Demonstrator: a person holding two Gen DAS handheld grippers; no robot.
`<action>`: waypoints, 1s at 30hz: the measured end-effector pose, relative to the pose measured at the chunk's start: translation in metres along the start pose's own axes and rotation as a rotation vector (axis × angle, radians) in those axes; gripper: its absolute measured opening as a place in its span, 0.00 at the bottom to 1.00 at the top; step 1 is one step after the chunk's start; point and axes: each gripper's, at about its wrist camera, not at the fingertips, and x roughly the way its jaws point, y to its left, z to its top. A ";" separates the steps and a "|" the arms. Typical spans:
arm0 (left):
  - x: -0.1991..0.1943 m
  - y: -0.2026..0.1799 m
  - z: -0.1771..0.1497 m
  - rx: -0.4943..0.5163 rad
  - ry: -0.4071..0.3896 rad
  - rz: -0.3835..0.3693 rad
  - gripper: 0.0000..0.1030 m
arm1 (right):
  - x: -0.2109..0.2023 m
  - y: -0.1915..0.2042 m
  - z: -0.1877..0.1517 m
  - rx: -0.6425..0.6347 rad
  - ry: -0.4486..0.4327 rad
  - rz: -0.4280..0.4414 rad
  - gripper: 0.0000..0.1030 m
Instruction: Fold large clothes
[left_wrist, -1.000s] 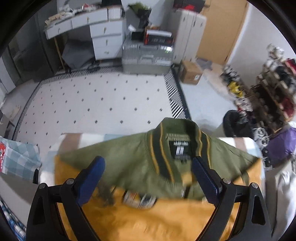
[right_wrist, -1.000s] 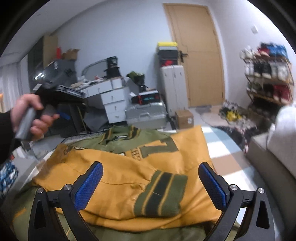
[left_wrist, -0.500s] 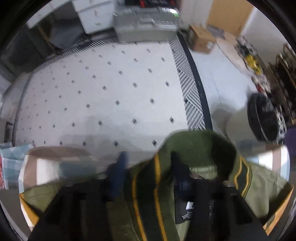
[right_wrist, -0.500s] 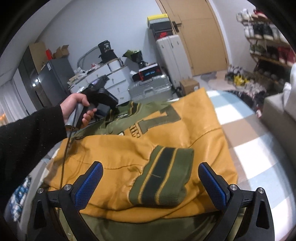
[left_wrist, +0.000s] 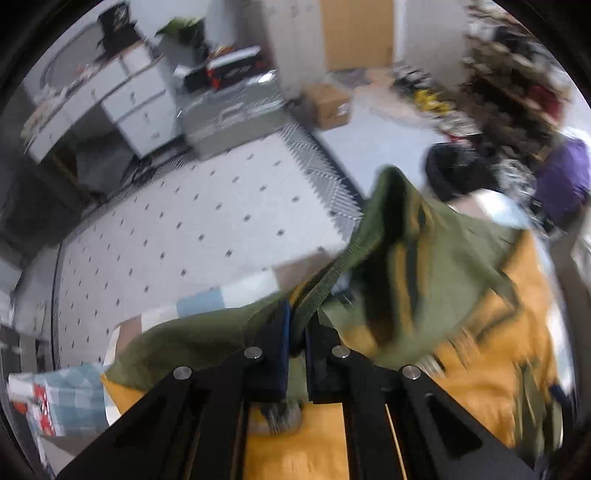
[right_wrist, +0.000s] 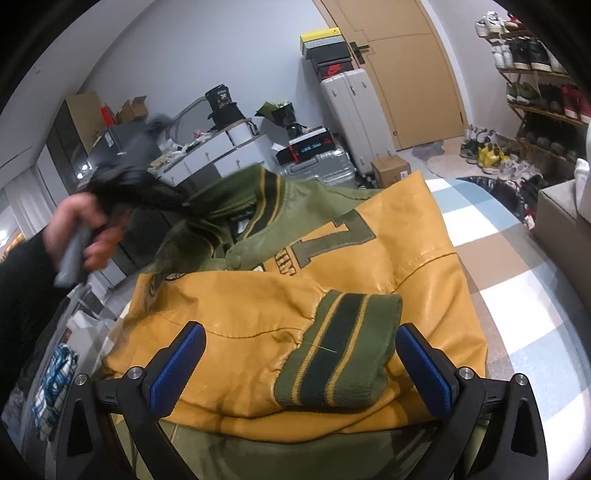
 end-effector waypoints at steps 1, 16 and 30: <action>-0.009 -0.003 -0.012 0.010 -0.031 -0.002 0.02 | -0.001 -0.001 0.001 0.007 -0.003 0.009 1.00; 0.000 0.014 -0.036 -0.130 -0.094 -0.130 0.02 | 0.023 0.059 0.067 -0.277 -0.017 -0.057 1.00; 0.010 0.018 -0.042 -0.187 -0.075 -0.146 0.02 | 0.192 0.124 0.142 -0.667 0.269 -0.163 0.72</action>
